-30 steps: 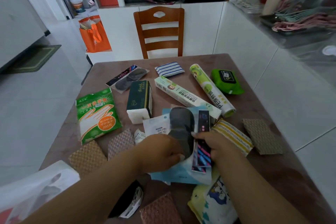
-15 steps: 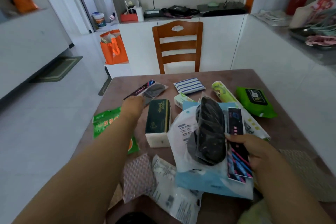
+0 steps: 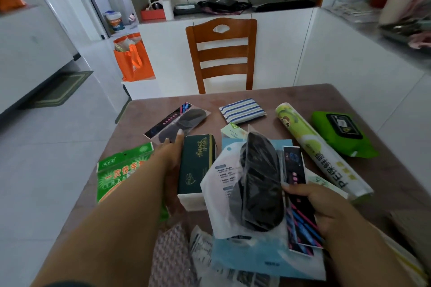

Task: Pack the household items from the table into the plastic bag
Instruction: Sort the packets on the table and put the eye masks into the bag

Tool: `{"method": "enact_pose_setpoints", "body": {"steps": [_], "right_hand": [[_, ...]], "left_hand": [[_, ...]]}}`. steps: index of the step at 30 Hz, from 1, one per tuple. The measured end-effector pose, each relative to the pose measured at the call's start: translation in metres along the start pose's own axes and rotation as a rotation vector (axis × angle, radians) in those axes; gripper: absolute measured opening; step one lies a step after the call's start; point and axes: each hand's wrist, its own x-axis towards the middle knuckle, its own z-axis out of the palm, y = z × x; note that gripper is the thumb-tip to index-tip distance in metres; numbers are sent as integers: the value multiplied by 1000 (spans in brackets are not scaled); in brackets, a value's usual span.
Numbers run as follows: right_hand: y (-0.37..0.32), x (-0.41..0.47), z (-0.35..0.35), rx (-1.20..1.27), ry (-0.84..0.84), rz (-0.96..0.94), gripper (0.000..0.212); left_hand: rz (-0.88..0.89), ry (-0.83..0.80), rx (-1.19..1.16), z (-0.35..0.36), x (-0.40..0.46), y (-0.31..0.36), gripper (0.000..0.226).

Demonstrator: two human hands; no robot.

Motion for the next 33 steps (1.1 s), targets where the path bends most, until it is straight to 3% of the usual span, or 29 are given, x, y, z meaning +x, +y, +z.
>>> {"method": "enact_pose_setpoints", "body": {"steps": [4, 5, 9, 12, 15, 18, 22, 26, 29, 33], "right_hand": [[1, 10, -1, 5, 78, -4, 9], [0, 11, 0, 19, 87, -10, 9], [-3, 15, 1, 84, 123, -27, 11], [-3, 17, 1, 86, 189, -51, 13], [-1, 14, 1, 82, 227, -43, 9], [2, 4, -1, 174, 210, -72, 14], [4, -8, -3, 314, 164, -173, 36], [14, -7, 9, 16, 235, -137, 64], [17, -7, 7, -153, 399, -157, 48], [10, -26, -1, -112, 443, -242, 31]], "left_hand": [[-40, 27, -95, -7, -3, 10, 105], [17, 70, -135, -14, -16, 22, 100], [391, 375, 180, -37, -98, 89, 59], [624, 436, 285, -41, -162, 133, 50], [765, 249, 603, -7, -205, 142, 44], [875, -66, 779, 43, -236, 114, 52], [926, -205, 925, 76, -236, 66, 65], [959, -273, 858, 79, -242, 49, 57], [948, -301, 705, 74, -251, 44, 48], [875, -200, 327, 54, -274, 40, 49]]}}
